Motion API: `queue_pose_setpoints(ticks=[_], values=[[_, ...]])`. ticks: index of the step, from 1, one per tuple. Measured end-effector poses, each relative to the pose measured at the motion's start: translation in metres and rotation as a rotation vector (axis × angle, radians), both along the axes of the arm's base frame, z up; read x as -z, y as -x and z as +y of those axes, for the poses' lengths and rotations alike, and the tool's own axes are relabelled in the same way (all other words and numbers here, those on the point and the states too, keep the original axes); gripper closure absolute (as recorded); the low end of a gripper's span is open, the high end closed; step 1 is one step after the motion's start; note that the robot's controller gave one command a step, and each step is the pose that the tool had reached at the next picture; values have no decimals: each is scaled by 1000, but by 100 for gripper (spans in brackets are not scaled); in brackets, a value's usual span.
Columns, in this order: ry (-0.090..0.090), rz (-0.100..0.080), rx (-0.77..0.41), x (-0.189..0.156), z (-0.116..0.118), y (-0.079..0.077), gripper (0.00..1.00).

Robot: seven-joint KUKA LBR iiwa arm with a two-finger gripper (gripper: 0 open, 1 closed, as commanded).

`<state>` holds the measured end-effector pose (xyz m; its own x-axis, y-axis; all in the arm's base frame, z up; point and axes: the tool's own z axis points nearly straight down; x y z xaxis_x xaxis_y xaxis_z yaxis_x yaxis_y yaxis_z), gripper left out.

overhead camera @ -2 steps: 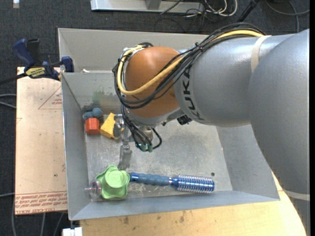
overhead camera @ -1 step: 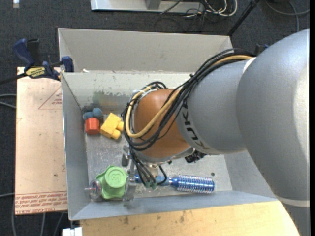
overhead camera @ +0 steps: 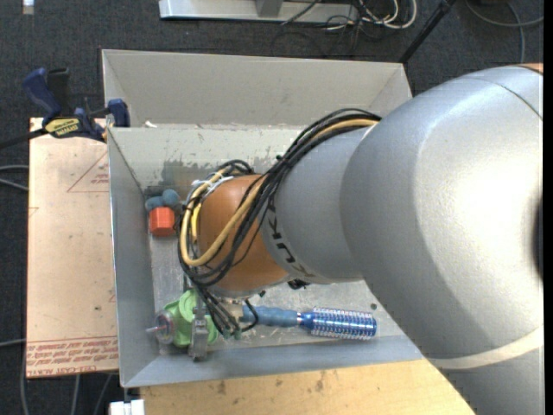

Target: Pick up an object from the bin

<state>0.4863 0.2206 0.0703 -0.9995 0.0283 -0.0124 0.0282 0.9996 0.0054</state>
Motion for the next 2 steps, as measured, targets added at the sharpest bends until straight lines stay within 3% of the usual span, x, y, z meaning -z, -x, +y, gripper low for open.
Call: queue_pose_setpoints(ticks=[1, 2], values=[[-2, -3, 4, -4, -1, -1, 100], [1, 2, -35, -165, -5, -28, 100]])
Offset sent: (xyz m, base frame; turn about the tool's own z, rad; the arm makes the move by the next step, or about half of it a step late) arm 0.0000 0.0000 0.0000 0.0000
